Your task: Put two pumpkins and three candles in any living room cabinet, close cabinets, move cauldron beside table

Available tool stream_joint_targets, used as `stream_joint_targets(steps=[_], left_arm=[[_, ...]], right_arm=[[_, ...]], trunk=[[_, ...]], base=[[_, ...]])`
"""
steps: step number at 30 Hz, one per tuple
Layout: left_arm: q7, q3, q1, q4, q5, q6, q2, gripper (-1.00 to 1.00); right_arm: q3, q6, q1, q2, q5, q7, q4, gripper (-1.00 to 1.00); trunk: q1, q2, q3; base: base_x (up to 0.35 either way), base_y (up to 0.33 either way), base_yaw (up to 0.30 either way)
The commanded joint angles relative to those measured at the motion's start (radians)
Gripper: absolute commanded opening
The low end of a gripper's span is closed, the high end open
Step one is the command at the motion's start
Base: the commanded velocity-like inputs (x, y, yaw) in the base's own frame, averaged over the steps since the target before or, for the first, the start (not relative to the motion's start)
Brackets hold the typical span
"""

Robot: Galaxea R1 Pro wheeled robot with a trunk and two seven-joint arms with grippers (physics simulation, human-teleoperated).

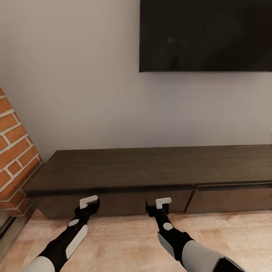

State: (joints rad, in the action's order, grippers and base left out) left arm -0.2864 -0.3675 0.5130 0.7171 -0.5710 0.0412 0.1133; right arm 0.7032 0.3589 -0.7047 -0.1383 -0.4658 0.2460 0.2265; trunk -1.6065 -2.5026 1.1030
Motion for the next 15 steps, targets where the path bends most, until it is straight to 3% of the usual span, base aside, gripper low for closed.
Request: stream_joint_targets(steps=[1,11,13,15], left_arm=[[-0.008,-0.008,0.001,0.001,-0.010,0.004,0.002,1.00],[-0.001,-0.002,0.001,0.026,-0.018,-0.015,0.006,1.00],[-0.001,0.001,0.001,0.052,-0.021,-0.050,0.011,1.00],[-0.001,0.009,0.001,0.088,-0.031,-0.145,0.016,1.00]], right_arm=[[0.009,0.003,-0.001,0.000,-0.007,0.006,-0.001,1.00],[0.003,0.000,-0.001,0.000,-0.007,0.004,0.000,1.00],[-0.006,-0.011,-0.001,0.000,-0.021,0.004,0.001,1.00],[-0.024,-0.055,-0.001,0.000,-0.058,0.003,0.007,1.00]], trunk=[[0.001,0.000,0.001],[0.001,0.000,0.001],[0.001,0.000,0.001],[0.001,0.000,0.001]], base=[[-0.226,0.000,0.000],[-0.221,0.000,0.000],[-0.220,0.000,0.000],[-0.226,0.000,0.000]])
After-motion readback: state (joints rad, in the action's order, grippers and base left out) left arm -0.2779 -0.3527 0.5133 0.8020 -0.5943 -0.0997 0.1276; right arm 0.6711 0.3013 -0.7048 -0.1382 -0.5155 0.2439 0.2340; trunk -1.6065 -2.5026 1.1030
